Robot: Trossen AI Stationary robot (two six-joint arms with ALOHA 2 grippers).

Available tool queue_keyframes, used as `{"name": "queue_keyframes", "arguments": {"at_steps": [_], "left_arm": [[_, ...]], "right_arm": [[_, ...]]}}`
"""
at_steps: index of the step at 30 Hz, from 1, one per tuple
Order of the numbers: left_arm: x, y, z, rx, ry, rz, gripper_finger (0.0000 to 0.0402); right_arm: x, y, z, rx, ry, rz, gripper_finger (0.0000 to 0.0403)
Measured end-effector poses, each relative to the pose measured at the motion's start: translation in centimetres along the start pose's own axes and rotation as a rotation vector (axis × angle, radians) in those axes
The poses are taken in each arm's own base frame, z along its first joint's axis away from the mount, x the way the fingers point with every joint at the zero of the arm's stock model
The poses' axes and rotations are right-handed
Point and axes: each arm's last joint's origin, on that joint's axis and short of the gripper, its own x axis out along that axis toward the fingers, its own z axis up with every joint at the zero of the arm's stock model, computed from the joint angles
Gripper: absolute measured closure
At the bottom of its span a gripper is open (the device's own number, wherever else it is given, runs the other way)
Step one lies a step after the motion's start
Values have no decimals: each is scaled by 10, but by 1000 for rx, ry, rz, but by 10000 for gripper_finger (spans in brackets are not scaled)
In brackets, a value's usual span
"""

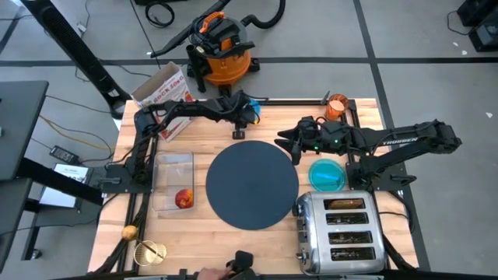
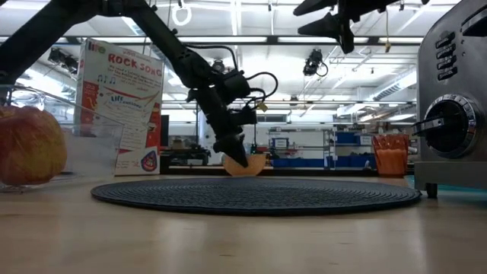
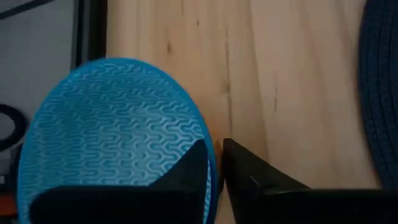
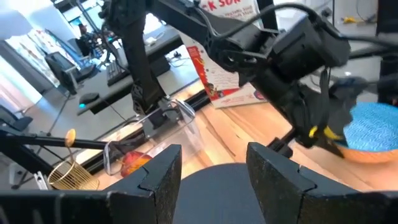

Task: Arrange a breakfast setting
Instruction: Put the blue bowl on the blue tablemat

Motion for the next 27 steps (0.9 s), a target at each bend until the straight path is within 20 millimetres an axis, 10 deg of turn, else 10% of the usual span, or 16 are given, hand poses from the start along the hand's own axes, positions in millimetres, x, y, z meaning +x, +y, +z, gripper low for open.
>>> {"name": "queue_keyframes", "arguments": {"at_steps": [10, 27], "left_arm": [[-12, -22, 24, 82, 9, 40, 376], [-149, -130, 95, -84, -86, -139, 374]], "right_arm": [[-19, -2, 15, -56, -70, 22, 215], [-67, -22, 20, -130, 3, -51, 215]]}}
